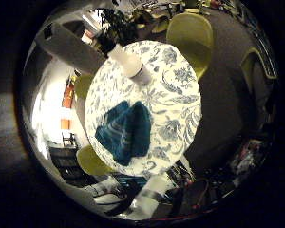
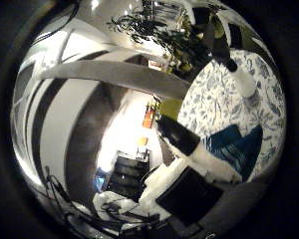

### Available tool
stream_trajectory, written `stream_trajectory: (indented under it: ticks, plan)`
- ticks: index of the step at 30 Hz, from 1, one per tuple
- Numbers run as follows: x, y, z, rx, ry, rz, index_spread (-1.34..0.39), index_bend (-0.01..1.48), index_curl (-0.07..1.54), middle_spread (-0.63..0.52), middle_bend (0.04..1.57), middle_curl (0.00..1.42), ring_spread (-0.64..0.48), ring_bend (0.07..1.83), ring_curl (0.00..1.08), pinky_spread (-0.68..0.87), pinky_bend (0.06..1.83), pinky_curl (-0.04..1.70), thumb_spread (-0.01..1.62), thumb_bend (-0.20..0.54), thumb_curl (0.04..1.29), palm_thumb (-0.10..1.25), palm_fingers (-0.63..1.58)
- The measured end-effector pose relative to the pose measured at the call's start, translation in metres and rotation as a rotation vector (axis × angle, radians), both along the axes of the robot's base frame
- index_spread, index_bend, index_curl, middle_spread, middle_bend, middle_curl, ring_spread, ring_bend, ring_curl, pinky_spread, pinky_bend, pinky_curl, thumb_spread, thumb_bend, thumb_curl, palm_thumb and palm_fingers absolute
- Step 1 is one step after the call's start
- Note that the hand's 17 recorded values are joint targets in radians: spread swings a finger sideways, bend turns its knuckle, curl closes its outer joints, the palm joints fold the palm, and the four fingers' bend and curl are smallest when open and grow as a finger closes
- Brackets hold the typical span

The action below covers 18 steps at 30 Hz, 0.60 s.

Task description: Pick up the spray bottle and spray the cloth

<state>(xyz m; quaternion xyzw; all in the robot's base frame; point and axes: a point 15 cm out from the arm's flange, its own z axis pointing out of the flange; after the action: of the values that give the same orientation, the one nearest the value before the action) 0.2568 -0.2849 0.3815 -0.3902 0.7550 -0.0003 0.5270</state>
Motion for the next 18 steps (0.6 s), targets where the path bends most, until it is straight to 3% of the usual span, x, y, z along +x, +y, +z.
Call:
stream_trajectory:
  ticks: [6, 11, 18]
  plan:
    - [-0.006, -0.019, -0.04, 0.085, -0.121, -0.05, -0.19, 0.19, 0.41, 0.04, 0.4, 0.51, 0.07, 0.59, 0.36, 0.27, 0.75, 0.12, 1.13, -0.02, 0.35, 0.61, 0.07]
    - [-0.004, -0.014, -0.085, 0.167, -0.148, -0.047, -0.17, 0.16, 0.36, 0.15, 0.3, 0.42, 0.18, 0.46, 0.31, 0.34, 0.65, 0.15, 1.12, -0.021, 0.36, 0.62, -0.01]
    - [0.004, -0.017, -0.111, 0.181, -0.129, -0.046, -0.17, 0.15, 0.31, 0.18, 0.28, 0.38, 0.21, 0.42, 0.29, 0.35, 0.55, 0.2, 1.11, -0.022, 0.36, 0.61, 0.01]
